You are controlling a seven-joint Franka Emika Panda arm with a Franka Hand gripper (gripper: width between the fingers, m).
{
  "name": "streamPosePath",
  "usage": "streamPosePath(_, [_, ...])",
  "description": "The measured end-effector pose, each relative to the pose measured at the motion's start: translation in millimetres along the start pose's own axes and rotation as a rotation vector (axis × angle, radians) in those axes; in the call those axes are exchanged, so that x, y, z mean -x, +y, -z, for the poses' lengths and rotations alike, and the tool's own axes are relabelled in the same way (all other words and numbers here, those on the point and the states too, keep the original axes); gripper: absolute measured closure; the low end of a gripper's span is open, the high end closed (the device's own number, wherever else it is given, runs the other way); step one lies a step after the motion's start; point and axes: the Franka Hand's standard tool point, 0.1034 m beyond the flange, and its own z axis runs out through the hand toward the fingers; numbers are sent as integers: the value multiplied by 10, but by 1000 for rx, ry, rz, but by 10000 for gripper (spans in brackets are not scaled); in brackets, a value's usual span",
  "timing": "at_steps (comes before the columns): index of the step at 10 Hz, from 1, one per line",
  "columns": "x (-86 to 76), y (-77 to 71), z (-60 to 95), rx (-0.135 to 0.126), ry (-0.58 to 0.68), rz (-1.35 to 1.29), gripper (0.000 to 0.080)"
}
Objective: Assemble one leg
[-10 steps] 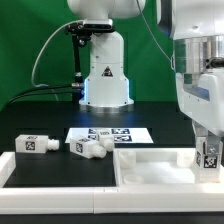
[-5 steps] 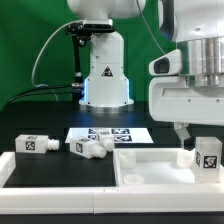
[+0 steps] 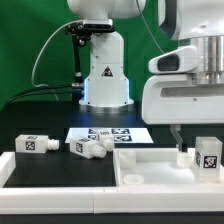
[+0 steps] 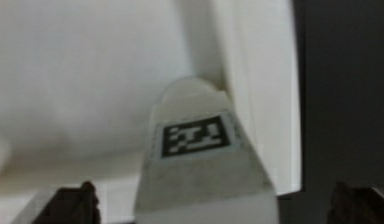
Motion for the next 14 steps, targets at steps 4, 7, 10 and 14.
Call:
streamPosePath(4, [3, 4, -7, -4, -1, -89, 406])
streamPosePath(7, [5, 31, -11, -2, -4, -347, 512])
streamPosePath(10, [7, 54, -11, 15, -15, -781, 512])
streamPosePath(14, [23, 42, -17, 7, -39, -1487, 511])
